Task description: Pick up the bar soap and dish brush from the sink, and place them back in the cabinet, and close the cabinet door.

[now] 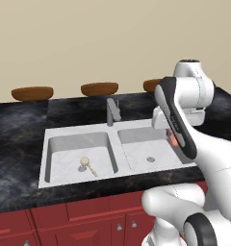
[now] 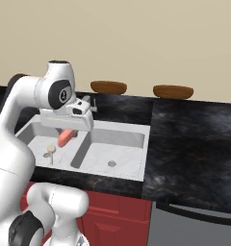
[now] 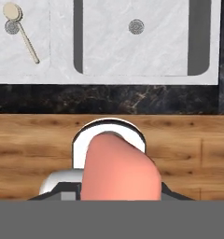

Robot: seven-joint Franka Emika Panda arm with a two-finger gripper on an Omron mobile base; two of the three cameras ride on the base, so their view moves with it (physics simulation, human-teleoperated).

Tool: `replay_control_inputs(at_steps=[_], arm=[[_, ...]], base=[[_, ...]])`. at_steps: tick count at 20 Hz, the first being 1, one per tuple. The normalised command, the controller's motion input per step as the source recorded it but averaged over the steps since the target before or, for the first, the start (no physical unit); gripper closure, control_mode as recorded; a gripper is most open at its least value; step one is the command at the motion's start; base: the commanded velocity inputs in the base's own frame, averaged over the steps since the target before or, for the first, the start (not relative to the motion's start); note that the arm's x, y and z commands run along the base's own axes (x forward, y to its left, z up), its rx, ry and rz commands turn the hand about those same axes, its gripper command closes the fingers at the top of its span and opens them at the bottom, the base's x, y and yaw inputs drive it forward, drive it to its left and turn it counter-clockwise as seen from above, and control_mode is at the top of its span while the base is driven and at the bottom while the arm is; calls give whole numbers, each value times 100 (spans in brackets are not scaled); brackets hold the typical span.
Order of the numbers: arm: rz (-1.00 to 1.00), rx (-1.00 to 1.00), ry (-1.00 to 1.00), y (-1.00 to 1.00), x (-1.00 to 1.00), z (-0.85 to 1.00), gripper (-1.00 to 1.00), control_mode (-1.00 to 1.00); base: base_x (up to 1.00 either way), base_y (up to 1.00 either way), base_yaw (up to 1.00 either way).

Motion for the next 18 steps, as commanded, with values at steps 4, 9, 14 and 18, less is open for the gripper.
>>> replay_control_inputs(at_steps=[4, 9, 14, 18], arm=[[4, 0, 0, 6, -31, 13, 100, -100], [3, 0, 0, 7, -14, 0, 100, -100], [3, 0, 0, 3, -14, 0, 100, -100], [0, 0, 0, 0, -13, 7, 100, -100]], base=[[0, 0, 0], [0, 0, 0], [0, 0, 0], [0, 0, 0]])
